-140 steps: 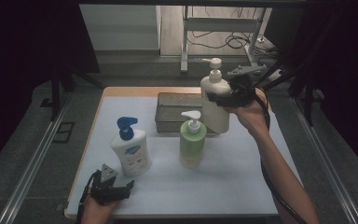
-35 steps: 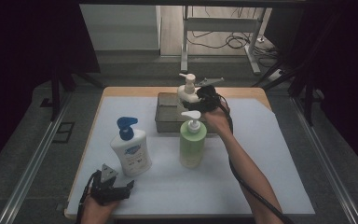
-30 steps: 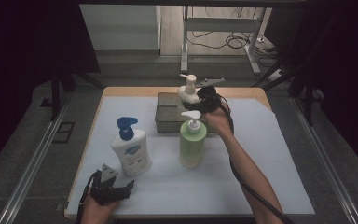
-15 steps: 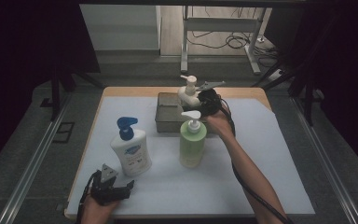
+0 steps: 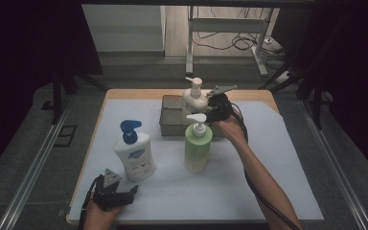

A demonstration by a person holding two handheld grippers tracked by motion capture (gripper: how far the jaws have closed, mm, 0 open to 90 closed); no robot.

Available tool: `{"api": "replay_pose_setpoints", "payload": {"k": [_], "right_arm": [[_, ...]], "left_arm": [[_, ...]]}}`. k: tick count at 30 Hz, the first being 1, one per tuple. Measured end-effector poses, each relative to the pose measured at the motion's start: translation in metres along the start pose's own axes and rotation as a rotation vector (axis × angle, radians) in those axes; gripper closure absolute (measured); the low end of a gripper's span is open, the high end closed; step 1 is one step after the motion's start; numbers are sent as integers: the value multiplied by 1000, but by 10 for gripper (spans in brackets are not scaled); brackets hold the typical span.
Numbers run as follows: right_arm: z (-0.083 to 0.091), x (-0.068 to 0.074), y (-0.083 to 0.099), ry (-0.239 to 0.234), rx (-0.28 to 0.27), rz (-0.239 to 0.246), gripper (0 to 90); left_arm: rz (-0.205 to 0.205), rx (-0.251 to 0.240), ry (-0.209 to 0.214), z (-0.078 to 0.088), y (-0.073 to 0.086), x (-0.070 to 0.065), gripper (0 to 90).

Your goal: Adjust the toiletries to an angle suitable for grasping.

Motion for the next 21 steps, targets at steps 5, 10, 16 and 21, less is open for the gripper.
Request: {"api": "replay_pose_setpoints", "payload": {"k": [5, 10, 16, 21], "right_arm": [[9, -5, 5, -3, 5, -5, 133], [16, -8, 8, 0, 7, 2, 119], [26, -16, 12, 15, -22, -12, 102], [32, -22, 18, 18, -27, -29, 104]], "left_arm": [[0, -1, 0, 0, 0, 0, 126], [0, -1, 0, 0, 0, 0, 126], [0, -1, 0, 0, 0, 0, 126], [-1, 0, -2, 0, 0, 0, 126]]}}
Point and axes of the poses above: each handheld gripper's, and its own axes: z roughly backward along the jaws, y roughly out of its underside, x roughly to its left, the point moved 8 cm from there along -z, roughly forward along the jaws, and after that the axes turned 1 degree about -x, right-handed, at the moved point
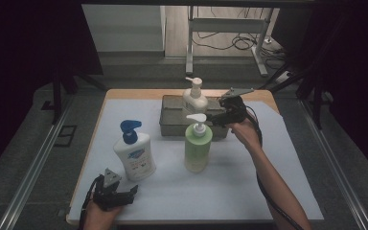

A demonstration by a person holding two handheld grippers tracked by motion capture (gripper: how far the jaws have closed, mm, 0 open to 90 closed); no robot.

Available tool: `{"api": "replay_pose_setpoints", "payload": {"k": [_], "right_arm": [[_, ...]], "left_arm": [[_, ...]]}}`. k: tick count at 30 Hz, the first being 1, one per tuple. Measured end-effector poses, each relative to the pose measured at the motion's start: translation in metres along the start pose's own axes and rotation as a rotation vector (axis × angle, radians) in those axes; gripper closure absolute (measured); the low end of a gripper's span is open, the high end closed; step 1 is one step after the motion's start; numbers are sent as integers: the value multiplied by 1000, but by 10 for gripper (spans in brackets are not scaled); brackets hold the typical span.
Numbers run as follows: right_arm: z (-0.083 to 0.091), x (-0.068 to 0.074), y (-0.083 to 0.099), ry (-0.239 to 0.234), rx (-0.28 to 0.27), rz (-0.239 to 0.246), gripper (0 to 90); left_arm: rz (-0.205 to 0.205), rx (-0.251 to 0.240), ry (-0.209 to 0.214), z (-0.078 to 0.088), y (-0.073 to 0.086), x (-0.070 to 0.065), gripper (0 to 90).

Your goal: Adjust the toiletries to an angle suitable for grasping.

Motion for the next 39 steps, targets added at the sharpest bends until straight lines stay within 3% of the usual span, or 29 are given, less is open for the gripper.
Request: {"api": "replay_pose_setpoints", "payload": {"k": [10, 14, 19, 20, 21, 22, 23, 24, 25, 29, 34, 39], "right_arm": [[3, -11, 12, 14, 10, -32, 94], [5, -18, 17, 44, 49, -48, 138], [2, -23, 24, 35, 97, -91, 148], [1, -26, 26, 40, 104, -108, 222], [1, -26, 26, 40, 104, -108, 222], [0, -28, 27, 41, 112, -124, 338], [0, -28, 27, 41, 112, -124, 338], [-2, -27, 27, 26, 121, -126, 436], [-2, -27, 27, 26, 121, -126, 436], [-8, -24, 27, 28, 141, -111, 609], [-20, -21, 25, 73, 169, -92, 738], [-29, -19, 27, 74, 184, -99, 816]], "left_arm": [[0, 0, 0, 0, 0, 0, 126], [-1, 0, 0, 0, 0, 0, 126], [0, 0, 0, 0, 0, 0, 126], [0, 0, 0, 0, 0, 0, 126], [0, 0, 0, 0, 0, 0, 126], [0, 0, 0, 0, 0, 0, 126], [0, 0, 0, 0, 0, 0, 126], [0, 0, 0, 0, 0, 0, 126], [0, 0, 0, 0, 0, 0, 126], [-1, 0, 0, 0, 0, 0, 126], [0, 1, 0, 0, 0, 0, 126], [0, 0, 0, 0, 0, 0, 126]]}}
Point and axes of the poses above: each handheld gripper's, and its own axes: z roughly backward along the jaws, y roughly out of its underside, x roughly to its left, the point moved 8 cm from there along -z, roughly forward along the jaws, and after that the axes turned 1 degree about -x, right-handed, at the moved point
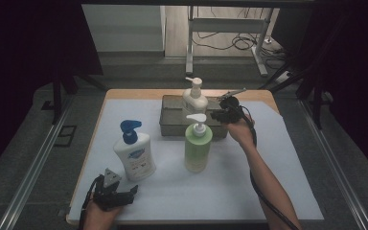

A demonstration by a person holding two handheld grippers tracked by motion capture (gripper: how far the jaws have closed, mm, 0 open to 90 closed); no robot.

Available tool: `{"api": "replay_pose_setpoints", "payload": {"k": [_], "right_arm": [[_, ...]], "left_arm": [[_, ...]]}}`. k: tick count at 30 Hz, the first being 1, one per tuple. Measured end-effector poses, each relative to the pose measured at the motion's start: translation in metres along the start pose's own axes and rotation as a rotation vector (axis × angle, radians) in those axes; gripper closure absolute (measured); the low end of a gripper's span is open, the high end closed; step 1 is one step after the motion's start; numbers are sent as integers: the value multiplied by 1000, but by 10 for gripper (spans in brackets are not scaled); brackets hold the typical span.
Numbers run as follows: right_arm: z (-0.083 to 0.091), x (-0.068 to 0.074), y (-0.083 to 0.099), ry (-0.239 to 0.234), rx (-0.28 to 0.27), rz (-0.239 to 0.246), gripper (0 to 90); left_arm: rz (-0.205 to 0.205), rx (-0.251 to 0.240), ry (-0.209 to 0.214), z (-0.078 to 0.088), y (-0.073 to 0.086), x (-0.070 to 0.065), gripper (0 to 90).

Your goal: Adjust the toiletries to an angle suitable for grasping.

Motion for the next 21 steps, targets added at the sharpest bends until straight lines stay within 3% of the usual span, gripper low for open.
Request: {"api": "replay_pose_setpoints", "payload": {"k": [7, 21], "right_arm": [[-14, 1, -1, -4, 16, -22, 882], [-36, 6, -3, -40, 38, -44, 897]], "left_arm": [[-1, 1, 0, 0, 0, 0, 126], [0, 1, 0, 0, 0, 0, 126]]}}
Point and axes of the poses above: each handheld gripper's, and its own axes: z roughly backward along the jaws, y roughly out of its underside, x roughly to its left, the point moved 8 cm from there along -z, roughly forward along the jaws, and after that the axes turned 1 degree about -x, right-handed, at the moved point
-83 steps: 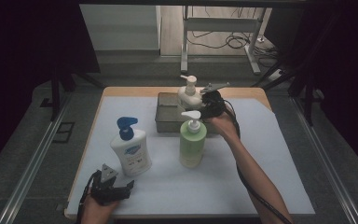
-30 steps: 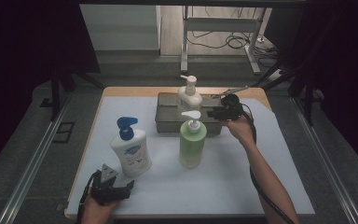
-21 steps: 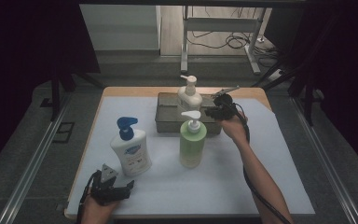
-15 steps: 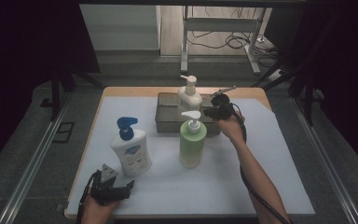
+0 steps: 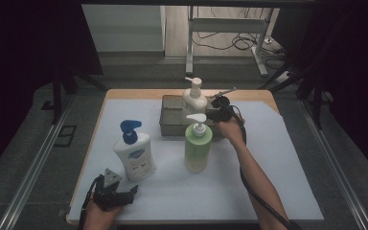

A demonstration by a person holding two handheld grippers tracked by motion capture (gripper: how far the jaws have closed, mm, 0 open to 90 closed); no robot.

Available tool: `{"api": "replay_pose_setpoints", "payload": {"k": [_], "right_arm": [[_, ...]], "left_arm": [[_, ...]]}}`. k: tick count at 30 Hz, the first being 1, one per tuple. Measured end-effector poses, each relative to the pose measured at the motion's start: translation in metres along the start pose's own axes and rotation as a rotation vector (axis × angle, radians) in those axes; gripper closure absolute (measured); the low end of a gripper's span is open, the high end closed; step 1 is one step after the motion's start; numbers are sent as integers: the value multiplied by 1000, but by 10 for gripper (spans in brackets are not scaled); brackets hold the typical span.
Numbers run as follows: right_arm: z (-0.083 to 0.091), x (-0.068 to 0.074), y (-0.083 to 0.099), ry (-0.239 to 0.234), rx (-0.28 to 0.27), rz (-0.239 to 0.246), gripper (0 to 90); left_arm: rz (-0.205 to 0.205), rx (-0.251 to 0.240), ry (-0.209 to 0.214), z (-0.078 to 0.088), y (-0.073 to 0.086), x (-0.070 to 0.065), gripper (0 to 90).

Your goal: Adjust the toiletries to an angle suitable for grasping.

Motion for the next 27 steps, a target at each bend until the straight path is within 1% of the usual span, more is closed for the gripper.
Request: {"api": "replay_pose_setpoints", "payload": {"k": [1, 3, 5, 12, 16, 22, 27], "right_arm": [[0, 0, 0, 0, 0, 0, 897], [-1, 1, 1, -16, 2, -22, 897], [-2, 1, 1, -23, 3, -30, 897], [-4, 7, -1, -39, 8, -14, 897], [-6, 11, -2, -61, 12, -9, 896], [-9, 17, -4, -72, 15, 1, 891], [-10, 17, -8, -83, 10, 0, 884]], "left_arm": [[0, 0, 0, 0, 0, 0, 126], [0, 0, 0, 0, 0, 0, 126], [0, 0, 0, 0, 0, 0, 126], [1, 0, 0, 0, 0, 0, 126], [-1, 1, 0, 0, 0, 0, 126], [0, 1, 0, 0, 0, 0, 125], [0, 1, 0, 0, 0, 0, 125]]}}
Point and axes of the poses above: each handheld gripper's, and its own axes: z roughly backward along the jaws, y roughly out of its underside, x roughly to its left, the point moved 8 cm from there along -z, roughly forward along the jaws, and after that the axes turned 1 degree about -x, right-handed, at the moved point
